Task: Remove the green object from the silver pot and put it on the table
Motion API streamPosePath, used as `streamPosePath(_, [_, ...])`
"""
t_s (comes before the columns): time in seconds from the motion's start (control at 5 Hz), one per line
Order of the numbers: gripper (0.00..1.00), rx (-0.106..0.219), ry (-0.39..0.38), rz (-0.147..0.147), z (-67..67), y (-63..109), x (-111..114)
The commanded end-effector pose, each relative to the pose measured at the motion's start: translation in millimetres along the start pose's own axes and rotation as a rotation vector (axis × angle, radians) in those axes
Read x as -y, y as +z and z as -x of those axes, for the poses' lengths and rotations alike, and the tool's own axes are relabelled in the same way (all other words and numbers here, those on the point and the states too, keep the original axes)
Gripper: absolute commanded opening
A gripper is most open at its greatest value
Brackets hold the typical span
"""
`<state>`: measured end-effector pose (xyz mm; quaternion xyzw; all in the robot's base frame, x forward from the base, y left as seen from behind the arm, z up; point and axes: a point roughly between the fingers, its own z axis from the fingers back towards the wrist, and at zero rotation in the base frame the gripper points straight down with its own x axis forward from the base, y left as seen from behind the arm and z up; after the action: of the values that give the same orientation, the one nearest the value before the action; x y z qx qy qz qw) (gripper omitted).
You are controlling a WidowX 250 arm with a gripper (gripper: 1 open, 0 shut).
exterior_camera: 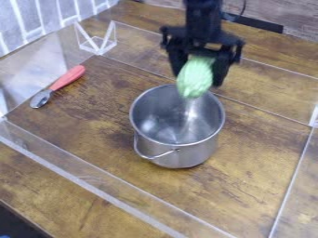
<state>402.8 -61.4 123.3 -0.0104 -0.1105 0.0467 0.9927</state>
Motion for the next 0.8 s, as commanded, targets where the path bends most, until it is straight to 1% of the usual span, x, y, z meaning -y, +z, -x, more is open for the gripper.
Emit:
streamPosePath(0.0, [0.00, 0.129, 0.002, 0.053, -30.9, 45.4, 8.4])
streamPosePath(0.2, [1.00, 0.121, -0.009, 0.061, -31.3, 26.1, 16.4])
streamPosePath(0.4, [1.00, 0.112, -0.023, 0.066, -33.2, 11.8, 18.9])
streamPosePath(0.6, [1.00, 0.101, -0.014, 0.066, -28.4, -4.3, 26.2])
